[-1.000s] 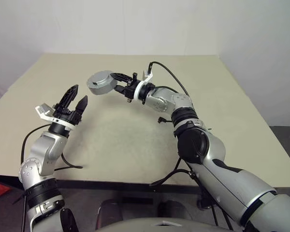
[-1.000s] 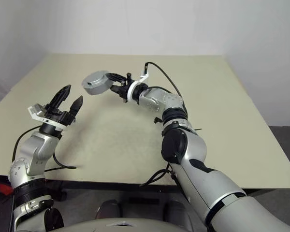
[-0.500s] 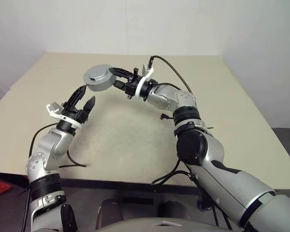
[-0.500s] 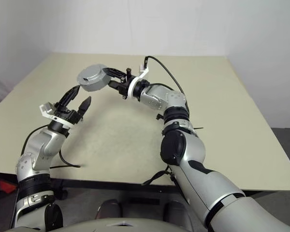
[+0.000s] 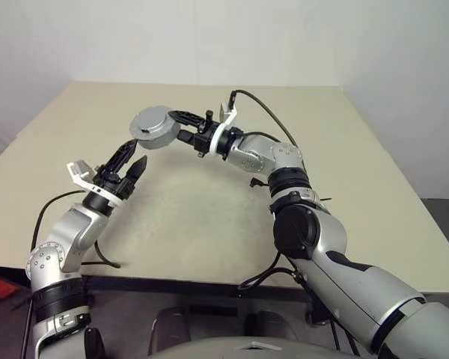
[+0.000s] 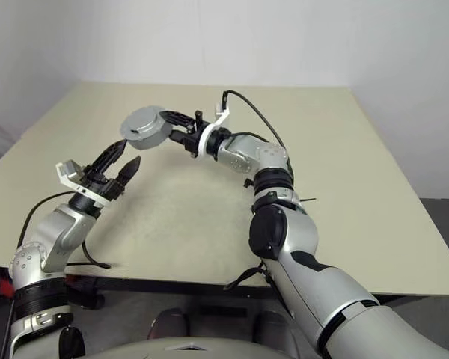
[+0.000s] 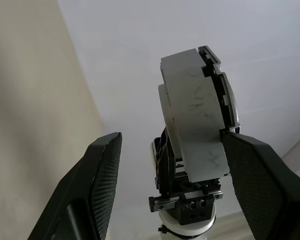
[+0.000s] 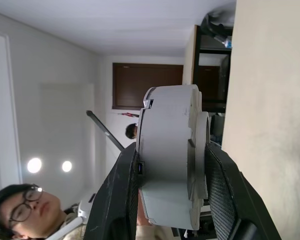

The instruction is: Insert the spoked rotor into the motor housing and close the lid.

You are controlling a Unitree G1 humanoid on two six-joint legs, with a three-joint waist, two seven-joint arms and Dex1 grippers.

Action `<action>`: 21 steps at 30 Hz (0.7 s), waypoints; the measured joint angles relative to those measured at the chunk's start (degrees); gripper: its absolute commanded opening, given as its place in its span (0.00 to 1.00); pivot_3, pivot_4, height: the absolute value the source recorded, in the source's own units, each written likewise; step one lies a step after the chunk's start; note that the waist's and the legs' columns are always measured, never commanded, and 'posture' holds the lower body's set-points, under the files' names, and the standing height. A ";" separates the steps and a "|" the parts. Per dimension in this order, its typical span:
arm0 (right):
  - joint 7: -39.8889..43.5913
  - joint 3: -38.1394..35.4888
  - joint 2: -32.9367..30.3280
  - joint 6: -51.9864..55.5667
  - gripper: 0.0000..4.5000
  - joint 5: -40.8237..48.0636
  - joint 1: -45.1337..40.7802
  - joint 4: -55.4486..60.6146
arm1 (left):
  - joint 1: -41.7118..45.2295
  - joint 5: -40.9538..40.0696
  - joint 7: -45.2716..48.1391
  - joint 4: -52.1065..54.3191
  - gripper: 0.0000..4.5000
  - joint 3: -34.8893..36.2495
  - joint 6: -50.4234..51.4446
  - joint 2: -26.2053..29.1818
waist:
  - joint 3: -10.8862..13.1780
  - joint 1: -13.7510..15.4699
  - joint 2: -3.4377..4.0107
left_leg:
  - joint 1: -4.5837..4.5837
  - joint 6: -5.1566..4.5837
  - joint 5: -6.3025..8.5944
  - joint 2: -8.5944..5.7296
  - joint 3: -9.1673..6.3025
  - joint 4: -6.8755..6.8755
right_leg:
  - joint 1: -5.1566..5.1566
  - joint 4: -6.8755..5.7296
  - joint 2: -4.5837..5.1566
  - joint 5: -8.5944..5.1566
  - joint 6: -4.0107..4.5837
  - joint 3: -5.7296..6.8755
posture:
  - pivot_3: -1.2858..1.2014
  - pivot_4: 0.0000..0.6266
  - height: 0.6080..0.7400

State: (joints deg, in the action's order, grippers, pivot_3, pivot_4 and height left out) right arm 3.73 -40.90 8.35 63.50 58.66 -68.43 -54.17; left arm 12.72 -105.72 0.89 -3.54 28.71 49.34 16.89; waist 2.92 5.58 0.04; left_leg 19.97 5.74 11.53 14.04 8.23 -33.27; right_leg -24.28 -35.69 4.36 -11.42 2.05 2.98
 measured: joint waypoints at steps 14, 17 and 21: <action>1.09 3.41 -0.04 -1.41 0.44 -1.44 0.83 0.24 | -1.77 -1.98 2.82 2.61 1.00 -4.02 3.17 0.11 | -0.01 -0.03 -0.02 | -0.01 0.02 -0.01 0.01 -0.01 -0.03 | 0.00 -0.05 -0.01 0.02 -0.02 -0.02 | 0.52 0.00 1.00; 1.12 3.52 -0.07 -1.77 0.44 -1.55 1.11 0.24 | -2.09 -2.99 2.82 2.84 1.00 -4.15 3.16 0.55 | -0.01 -0.04 -0.02 | -0.02 0.02 -0.01 0.00 0.00 -0.03 | 0.00 -0.05 -0.01 0.02 -0.02 -0.03 | 0.52 0.00 1.00; 1.17 3.95 -0.08 -1.90 0.44 -2.20 1.25 0.19 | -2.11 -3.31 2.82 2.81 1.00 -3.99 2.29 0.78 | -0.01 -0.04 -0.02 | -0.01 0.02 -0.01 0.00 -0.01 -0.03 | 0.00 -0.05 -0.01 0.02 -0.02 -0.03 | 0.52 0.00 1.00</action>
State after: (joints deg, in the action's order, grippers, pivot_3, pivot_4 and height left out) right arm 4.90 -36.96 8.27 61.60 56.46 -67.17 -53.98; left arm 10.61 -109.04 3.71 -0.73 24.73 51.64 17.66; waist 2.91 5.53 0.02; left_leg 19.95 5.77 11.52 14.05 8.22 -33.30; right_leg -24.28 -35.73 4.35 -11.40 2.03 2.95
